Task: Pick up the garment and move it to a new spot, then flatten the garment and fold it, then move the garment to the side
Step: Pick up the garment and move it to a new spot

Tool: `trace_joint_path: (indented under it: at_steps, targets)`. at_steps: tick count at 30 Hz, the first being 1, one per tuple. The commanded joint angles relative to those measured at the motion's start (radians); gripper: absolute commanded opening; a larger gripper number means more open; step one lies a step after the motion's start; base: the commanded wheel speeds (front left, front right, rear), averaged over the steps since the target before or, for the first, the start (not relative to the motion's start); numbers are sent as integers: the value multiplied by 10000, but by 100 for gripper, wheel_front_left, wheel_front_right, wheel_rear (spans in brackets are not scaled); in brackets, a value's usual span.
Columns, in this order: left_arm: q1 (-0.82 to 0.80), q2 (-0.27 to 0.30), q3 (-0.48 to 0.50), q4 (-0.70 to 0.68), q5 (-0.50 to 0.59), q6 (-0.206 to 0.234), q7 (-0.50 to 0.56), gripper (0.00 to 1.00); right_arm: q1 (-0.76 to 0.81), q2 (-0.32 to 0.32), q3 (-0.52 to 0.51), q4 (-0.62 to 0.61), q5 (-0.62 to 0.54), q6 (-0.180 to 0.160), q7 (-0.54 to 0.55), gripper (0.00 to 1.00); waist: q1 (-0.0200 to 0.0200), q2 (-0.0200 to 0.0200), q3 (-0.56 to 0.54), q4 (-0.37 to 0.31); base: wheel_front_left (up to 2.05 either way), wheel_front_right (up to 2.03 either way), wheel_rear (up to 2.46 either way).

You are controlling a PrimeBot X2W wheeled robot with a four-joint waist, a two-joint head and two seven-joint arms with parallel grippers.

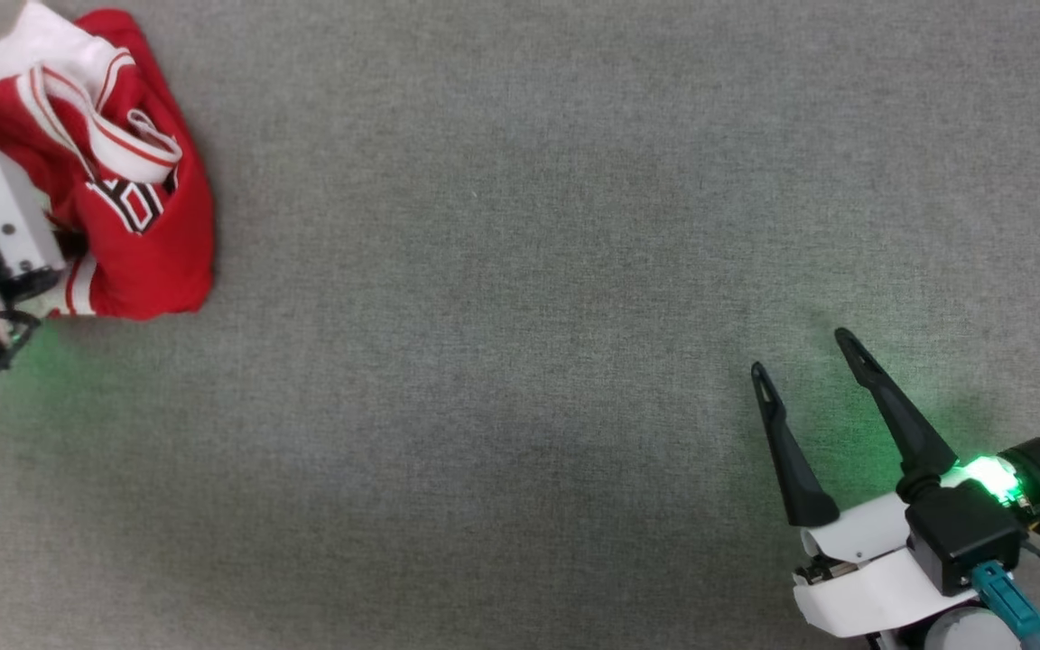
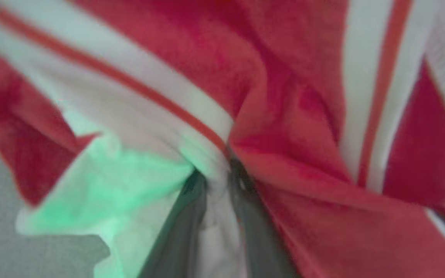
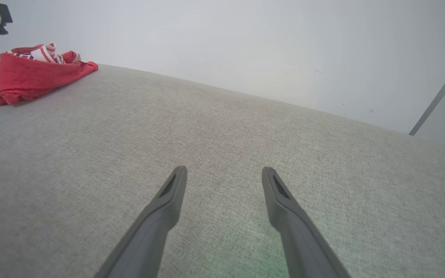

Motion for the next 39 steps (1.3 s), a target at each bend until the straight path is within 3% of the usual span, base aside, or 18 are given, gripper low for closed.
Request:
trace_joint_path:
  at_steps: [1, 12, 26, 32, 39]
  targets:
    - [487, -500, -197, 326, 83, 7, -143, 0, -94, 57, 56, 115, 85, 1, -74, 100, 0, 0, -231, 61, 0, 0, 0]
    - [-894, 82, -624, 84, 697, -89, -1146, 0, 232, 393, 288, 1162, 453, 1, -465, 100, 0, 0, -2161, 305, 0, 0, 0]
    - [-1514, -372, -1448, -703, 1311, -321, -1942, 0, 1183, 622, 36, 2060, 911, 1, -668, 100, 0, 0, -5120, 615, 0, 0, 0]
    - [-1059, -670, -1550, -1283, 859, -497, -2006, 0, 1216, 625, -692, 1994, 705, 1, -673, 100, 0, 0, -5298, 141, 0, 0, 0]
    - [-76, -1300, -1822, -2341, 285, -533, -1951, 0, 1175, 624, -1814, 2090, 175, 1, -657, 100, 0, 0, -5228, -972, 0, 0, 0]
